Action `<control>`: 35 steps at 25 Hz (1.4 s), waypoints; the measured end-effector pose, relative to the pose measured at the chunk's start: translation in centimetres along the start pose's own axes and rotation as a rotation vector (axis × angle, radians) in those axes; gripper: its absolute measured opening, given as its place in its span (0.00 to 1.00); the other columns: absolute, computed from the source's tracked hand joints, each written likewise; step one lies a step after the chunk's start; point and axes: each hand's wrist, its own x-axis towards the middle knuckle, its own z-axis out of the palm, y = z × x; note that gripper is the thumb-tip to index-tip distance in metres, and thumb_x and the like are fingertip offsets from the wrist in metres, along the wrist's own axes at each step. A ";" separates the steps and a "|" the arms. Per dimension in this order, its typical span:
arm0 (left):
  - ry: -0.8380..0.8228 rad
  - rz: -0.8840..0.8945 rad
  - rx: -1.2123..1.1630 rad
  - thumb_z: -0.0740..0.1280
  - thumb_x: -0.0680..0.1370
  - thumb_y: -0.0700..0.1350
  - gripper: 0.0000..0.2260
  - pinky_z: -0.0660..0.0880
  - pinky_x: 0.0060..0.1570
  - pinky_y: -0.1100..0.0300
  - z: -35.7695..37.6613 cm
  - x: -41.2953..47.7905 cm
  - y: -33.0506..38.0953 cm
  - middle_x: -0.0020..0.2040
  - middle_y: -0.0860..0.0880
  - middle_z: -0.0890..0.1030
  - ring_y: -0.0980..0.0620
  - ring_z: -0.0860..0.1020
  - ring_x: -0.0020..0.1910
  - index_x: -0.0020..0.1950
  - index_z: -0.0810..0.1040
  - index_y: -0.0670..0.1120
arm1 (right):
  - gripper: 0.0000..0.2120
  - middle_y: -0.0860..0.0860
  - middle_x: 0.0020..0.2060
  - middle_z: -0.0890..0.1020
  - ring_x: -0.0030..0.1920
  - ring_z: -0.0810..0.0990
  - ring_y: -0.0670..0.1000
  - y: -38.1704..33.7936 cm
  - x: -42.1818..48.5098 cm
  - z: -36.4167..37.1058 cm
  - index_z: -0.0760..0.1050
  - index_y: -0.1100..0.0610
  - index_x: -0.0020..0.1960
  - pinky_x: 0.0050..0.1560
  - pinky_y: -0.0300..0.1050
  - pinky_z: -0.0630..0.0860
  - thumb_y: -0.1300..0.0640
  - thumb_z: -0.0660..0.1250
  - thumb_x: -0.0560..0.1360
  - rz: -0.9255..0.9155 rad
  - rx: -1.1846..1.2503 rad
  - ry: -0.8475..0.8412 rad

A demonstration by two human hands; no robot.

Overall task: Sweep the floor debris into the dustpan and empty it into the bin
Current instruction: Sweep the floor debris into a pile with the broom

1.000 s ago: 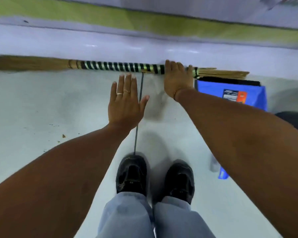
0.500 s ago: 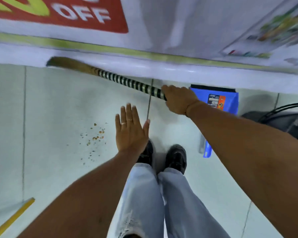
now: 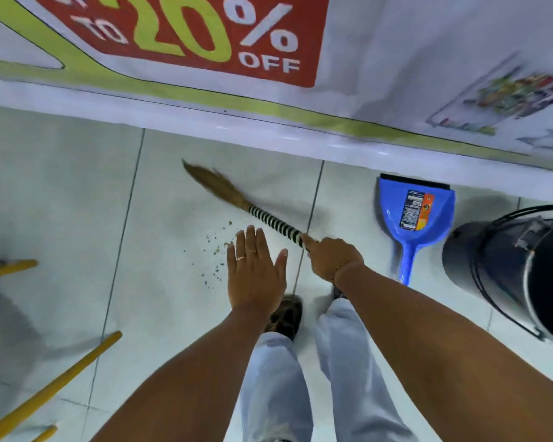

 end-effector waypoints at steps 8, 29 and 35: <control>-0.027 0.075 0.026 0.42 0.77 0.60 0.34 0.66 0.67 0.43 0.7 -6.9 -6.3 0.68 0.37 0.72 0.39 0.69 0.69 0.69 0.67 0.37 | 0.25 0.60 0.62 0.74 0.57 0.78 0.62 -3.4 -8.1 7.5 0.48 0.46 0.77 0.52 0.54 0.76 0.54 0.51 0.82 -0.002 0.005 -0.008; 0.058 0.250 0.017 0.46 0.77 0.58 0.31 0.60 0.72 0.45 5.3 -16.2 -12.9 0.72 0.38 0.68 0.40 0.63 0.73 0.71 0.62 0.37 | 0.22 0.60 0.63 0.74 0.62 0.75 0.62 -12.0 -14.8 19.4 0.59 0.51 0.75 0.57 0.51 0.74 0.55 0.51 0.81 0.348 0.367 0.052; 0.099 0.312 0.025 0.46 0.77 0.58 0.32 0.60 0.71 0.45 4.9 -23.1 -18.2 0.71 0.37 0.68 0.39 0.63 0.73 0.71 0.63 0.37 | 0.23 0.59 0.61 0.75 0.60 0.76 0.61 -17.1 -19.3 23.3 0.57 0.49 0.75 0.53 0.51 0.75 0.57 0.52 0.80 0.287 0.333 0.078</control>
